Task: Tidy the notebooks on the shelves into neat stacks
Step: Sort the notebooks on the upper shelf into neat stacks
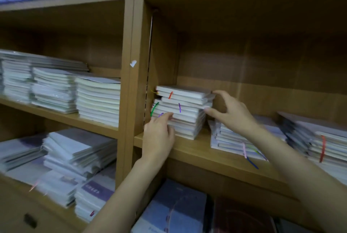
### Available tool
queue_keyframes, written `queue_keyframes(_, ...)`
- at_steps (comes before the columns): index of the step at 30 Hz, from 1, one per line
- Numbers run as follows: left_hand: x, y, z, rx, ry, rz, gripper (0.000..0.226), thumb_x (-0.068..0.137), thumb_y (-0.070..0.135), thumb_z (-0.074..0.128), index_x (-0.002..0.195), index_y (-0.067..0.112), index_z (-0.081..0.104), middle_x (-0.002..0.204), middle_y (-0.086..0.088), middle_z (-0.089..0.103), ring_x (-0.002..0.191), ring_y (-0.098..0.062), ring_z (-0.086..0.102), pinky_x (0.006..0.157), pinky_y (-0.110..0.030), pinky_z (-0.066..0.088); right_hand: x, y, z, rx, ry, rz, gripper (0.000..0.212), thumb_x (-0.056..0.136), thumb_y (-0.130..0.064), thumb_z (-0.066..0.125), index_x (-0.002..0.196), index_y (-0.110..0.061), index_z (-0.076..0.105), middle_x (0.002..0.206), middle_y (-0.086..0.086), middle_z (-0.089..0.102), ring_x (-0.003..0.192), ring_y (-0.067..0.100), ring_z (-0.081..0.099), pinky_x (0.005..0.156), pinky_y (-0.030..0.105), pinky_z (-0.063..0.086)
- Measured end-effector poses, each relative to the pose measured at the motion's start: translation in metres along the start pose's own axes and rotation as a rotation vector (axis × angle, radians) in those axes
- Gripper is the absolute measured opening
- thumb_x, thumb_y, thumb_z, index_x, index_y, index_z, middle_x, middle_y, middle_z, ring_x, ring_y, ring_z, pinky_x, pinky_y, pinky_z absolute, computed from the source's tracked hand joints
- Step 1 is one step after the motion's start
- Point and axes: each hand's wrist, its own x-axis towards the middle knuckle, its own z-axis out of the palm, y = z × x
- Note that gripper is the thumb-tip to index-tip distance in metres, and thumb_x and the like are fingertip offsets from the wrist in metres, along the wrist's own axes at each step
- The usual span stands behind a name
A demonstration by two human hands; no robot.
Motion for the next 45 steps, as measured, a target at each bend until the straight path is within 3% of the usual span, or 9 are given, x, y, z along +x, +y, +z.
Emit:
queue_keyframes(9,0.003,-0.032,0.000,0.249,-0.169,0.072,0.058,0.096,0.027,0.040,0.148,0.025,0.015,0.156,-0.006,0.012,0.144,-0.018,0.009,0.114,-0.033,0.009,0.043,-0.029,0.030,0.189,0.354,0.192,0.049,0.084,-0.044,0.065,0.111,-0.005,0.055,0.110,0.010,0.060,0.085,0.017,0.045,0.068,0.027,0.034)
queue_keyframes(15,0.006,-0.038,0.004,0.337,-0.215,0.122,0.066,0.085,0.041,0.008,0.149,0.026,0.005,0.157,-0.007,0.003,0.145,-0.016,0.006,0.114,-0.027,0.002,0.048,-0.043,0.041,-0.122,0.209,0.163,0.061,0.087,-0.051,0.057,0.123,-0.005,0.041,0.115,0.013,0.059,0.102,0.032,0.058,0.068,0.033,0.042)
queue_keyframes(20,-0.001,-0.036,-0.003,0.152,-0.138,0.073,0.051,0.095,0.025,0.032,0.146,0.018,0.027,0.153,-0.009,0.025,0.139,-0.021,0.026,0.113,-0.034,0.017,0.021,-0.028,0.027,0.062,0.003,0.108,0.052,0.091,-0.032,0.059,0.132,-0.011,0.036,0.122,0.006,0.055,0.108,0.017,0.051,0.076,0.021,0.035)
queue_keyframes(25,-0.083,-0.018,0.002,0.026,0.193,0.225,0.040,0.080,0.009,0.041,0.116,0.006,0.058,0.117,-0.012,0.056,0.106,-0.023,0.048,0.090,-0.033,0.033,-0.079,-0.002,0.002,0.059,0.151,-0.160,0.033,0.091,-0.016,0.058,0.123,-0.012,0.048,0.106,-0.003,0.059,0.103,0.012,0.058,0.090,0.023,0.045)
queue_keyframes(30,-0.179,-0.035,0.052,0.073,-0.348,0.322,0.042,0.084,0.030,0.044,0.123,0.013,0.051,0.118,-0.008,0.056,0.110,-0.020,0.043,0.087,-0.040,0.044,-0.186,0.071,0.018,-0.260,0.187,-0.380,0.021,0.089,-0.016,0.048,0.097,-0.005,0.065,0.109,0.007,0.067,0.114,0.019,0.055,0.096,0.029,0.043)
queue_keyframes(35,-0.226,-0.073,0.071,0.483,-1.208,0.205,0.084,0.089,0.045,0.055,0.149,0.028,-0.002,0.157,0.004,-0.009,0.144,-0.023,0.000,0.113,-0.042,0.014,-0.251,0.132,0.092,-0.346,-0.161,-0.187,0.040,0.089,-0.028,0.058,0.120,-0.004,0.058,0.126,0.013,0.057,0.122,0.021,0.040,0.094,0.034,0.047)
queue_keyframes(39,-0.252,-0.076,0.084,0.631,-1.080,0.175,0.078,0.095,0.023,0.050,0.148,0.030,-0.006,0.157,0.002,-0.008,0.143,-0.027,0.004,0.113,-0.041,0.015,-0.257,0.158,0.171,-0.323,-0.742,0.045,0.085,0.088,-0.044,0.060,0.151,-0.028,0.005,0.158,0.003,-0.010,0.145,0.024,-0.003,0.116,0.039,0.008)
queue_keyframes(43,-0.256,-0.080,0.098,0.753,-0.976,0.257,0.082,0.091,0.029,0.056,0.149,0.028,-0.002,0.155,-0.004,0.004,0.138,-0.032,0.017,0.107,-0.045,0.023,-0.234,0.161,0.207,-0.473,-0.748,-0.117,0.078,0.081,-0.040,0.068,0.145,-0.034,0.023,0.158,-0.001,-0.002,0.144,0.032,-0.004,0.114,0.051,0.000)
queue_keyframes(45,-0.240,-0.090,0.096,0.726,-0.950,0.379,0.091,0.071,0.040,0.077,0.145,0.024,0.027,0.145,-0.008,0.033,0.125,-0.035,0.041,0.095,-0.046,0.040,-0.230,0.169,0.208,-0.540,-0.741,-0.144,0.074,0.081,-0.044,0.067,0.142,-0.035,0.027,0.157,-0.003,0.006,0.144,0.032,0.001,0.114,0.052,0.002)
